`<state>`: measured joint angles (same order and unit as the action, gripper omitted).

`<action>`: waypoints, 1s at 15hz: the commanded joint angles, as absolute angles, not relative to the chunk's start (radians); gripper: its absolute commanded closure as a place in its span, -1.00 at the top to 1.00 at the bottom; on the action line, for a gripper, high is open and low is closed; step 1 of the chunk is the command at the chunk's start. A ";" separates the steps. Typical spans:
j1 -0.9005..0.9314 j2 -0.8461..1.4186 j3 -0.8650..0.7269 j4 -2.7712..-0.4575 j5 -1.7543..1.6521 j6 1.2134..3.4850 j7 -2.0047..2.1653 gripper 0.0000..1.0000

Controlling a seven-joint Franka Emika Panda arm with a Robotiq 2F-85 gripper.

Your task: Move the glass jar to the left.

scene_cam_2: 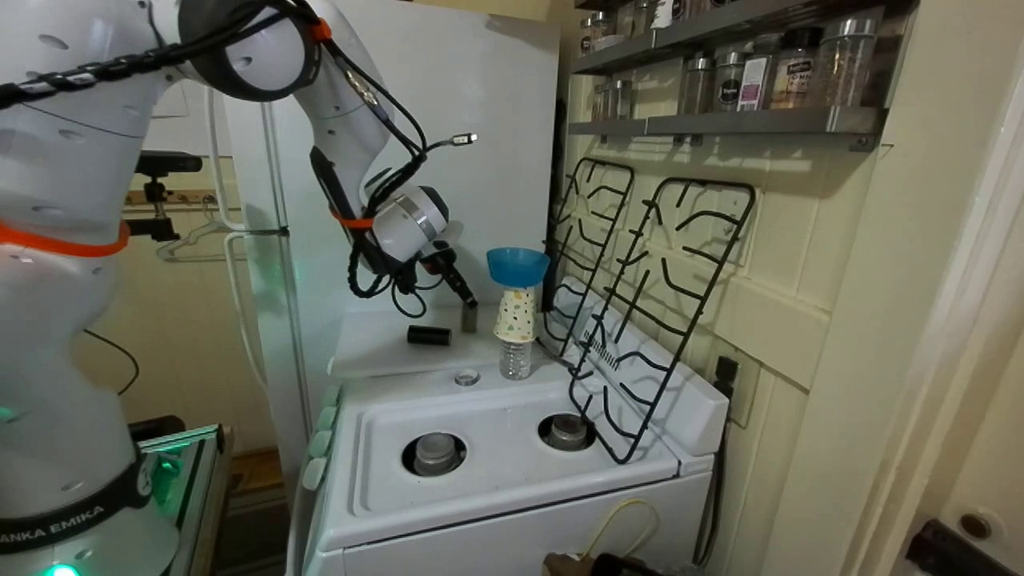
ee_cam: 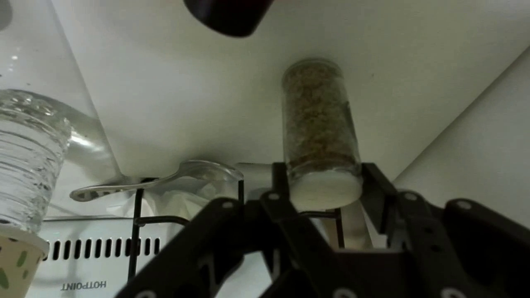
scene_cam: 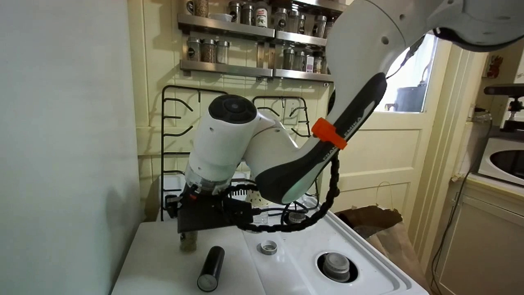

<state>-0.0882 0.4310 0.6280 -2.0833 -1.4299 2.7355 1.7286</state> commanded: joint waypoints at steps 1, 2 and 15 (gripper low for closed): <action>-0.050 0.500 0.607 -2.009 -1.477 2.714 1.783 -0.57; -0.048 0.501 0.605 -2.004 -1.473 2.712 1.775 0.43; -0.079 0.274 0.662 -2.113 -1.104 2.659 1.461 0.98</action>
<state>-0.0369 0.3909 0.5962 -2.0202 -1.2578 2.7339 1.5998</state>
